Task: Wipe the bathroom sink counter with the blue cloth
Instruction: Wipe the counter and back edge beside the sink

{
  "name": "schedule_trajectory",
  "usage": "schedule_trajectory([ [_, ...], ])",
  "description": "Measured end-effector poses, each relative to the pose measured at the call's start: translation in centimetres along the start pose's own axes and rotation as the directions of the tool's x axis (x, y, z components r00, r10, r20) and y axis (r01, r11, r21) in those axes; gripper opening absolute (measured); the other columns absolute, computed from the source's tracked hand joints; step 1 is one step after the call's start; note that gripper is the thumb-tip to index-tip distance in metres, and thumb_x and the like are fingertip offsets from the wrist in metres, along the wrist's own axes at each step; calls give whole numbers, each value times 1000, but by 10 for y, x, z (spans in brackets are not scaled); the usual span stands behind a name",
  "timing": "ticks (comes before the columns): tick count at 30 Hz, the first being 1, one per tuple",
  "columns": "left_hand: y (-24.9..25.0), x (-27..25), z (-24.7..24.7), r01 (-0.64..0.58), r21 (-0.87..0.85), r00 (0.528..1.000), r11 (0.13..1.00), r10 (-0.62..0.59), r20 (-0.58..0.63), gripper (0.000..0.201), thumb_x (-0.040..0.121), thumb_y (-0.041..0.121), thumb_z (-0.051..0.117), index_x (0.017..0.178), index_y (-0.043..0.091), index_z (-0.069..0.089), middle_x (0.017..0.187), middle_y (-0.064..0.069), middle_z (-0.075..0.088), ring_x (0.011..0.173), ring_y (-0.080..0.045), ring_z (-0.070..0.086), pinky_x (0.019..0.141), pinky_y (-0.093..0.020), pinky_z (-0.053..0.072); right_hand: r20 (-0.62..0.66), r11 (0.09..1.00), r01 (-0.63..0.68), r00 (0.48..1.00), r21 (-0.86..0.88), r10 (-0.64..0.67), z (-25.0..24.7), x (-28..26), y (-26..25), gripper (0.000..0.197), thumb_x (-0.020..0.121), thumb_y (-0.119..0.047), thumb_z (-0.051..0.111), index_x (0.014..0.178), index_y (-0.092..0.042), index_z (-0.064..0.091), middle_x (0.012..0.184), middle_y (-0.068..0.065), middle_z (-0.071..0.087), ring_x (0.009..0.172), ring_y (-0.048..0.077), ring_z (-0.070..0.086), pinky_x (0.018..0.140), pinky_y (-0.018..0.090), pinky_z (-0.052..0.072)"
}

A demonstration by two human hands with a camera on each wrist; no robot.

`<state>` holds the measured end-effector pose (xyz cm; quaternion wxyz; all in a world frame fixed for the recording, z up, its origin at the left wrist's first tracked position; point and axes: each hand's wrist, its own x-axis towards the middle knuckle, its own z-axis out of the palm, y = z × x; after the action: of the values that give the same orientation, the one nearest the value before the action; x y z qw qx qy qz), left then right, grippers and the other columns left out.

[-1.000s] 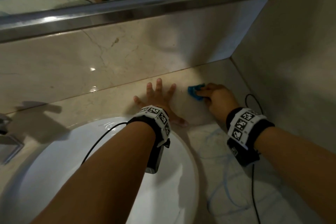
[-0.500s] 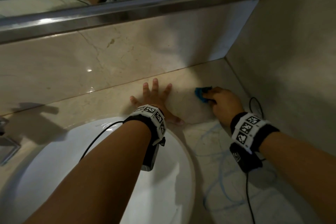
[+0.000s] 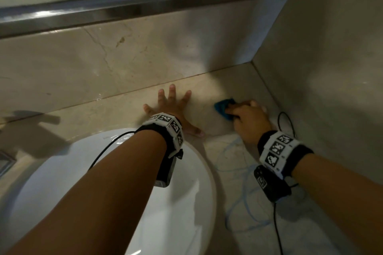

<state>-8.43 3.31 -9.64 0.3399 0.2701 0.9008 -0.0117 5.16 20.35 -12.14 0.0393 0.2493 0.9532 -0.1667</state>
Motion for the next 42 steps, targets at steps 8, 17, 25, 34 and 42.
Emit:
schedule_trajectory([
  [8, 0, 0, 1, 11, 2, 1000, 1000, -11, 6, 132, 48, 76, 72, 142, 50, -17, 151, 9, -35, 141, -27, -27, 107, -71, 0, -2, 986, -148, 989, 75, 148, -24, 46, 28, 39, 93, -6, 47, 130, -16, 53, 133, 21, 52, 116, 38, 51, 103, 34, 40],
  [17, 1, -2, 0, -6, 8, 1000, 1000, 6, -19, 129, 52, 72, 74, 145, 47, -13, 153, 5, -31, 142, -29, -24, 107, -72, 0, 108, 962, 174, 982, -209, -154, -16, -14, -19, 42, 96, -16, 37, 136, -28, 45, 145, 1, 42, 117, 28, 43, 97, 25, 30],
  [25, 4, -29, 18, -62, 56, 998, 996, 61, 27, 127, 58, 71, 72, 147, 41, -13, 152, -3, -33, 143, -27, -22, 112, -64, 3, 30, 994, -107, 994, 4, 107, -18, 34, 23, 42, 93, -8, 44, 133, -20, 50, 135, 21, 48, 116, 39, 48, 101, 37, 41],
  [34, -2, -31, 18, -104, 93, 995, 990, 102, 22, 131, 54, 75, 71, 147, 39, -14, 154, -3, -31, 144, -28, -21, 113, -63, 4, 72, 987, 106, 993, -122, -98, 4, -14, -10, 47, 89, -4, 45, 130, -24, 52, 133, 10, 54, 112, 36, 49, 101, 36, 38],
  [42, -1, -27, 19, -71, 89, 997, 994, 69, 25, 134, 52, 73, 73, 146, 40, -15, 154, 0, -30, 144, -26, -20, 113, -62, 3, 112, 977, 190, 977, -95, -179, 0, 7, -32, 43, 91, -10, 47, 132, -23, 50, 139, 8, 49, 121, 32, 44, 103, 28, 32],
])
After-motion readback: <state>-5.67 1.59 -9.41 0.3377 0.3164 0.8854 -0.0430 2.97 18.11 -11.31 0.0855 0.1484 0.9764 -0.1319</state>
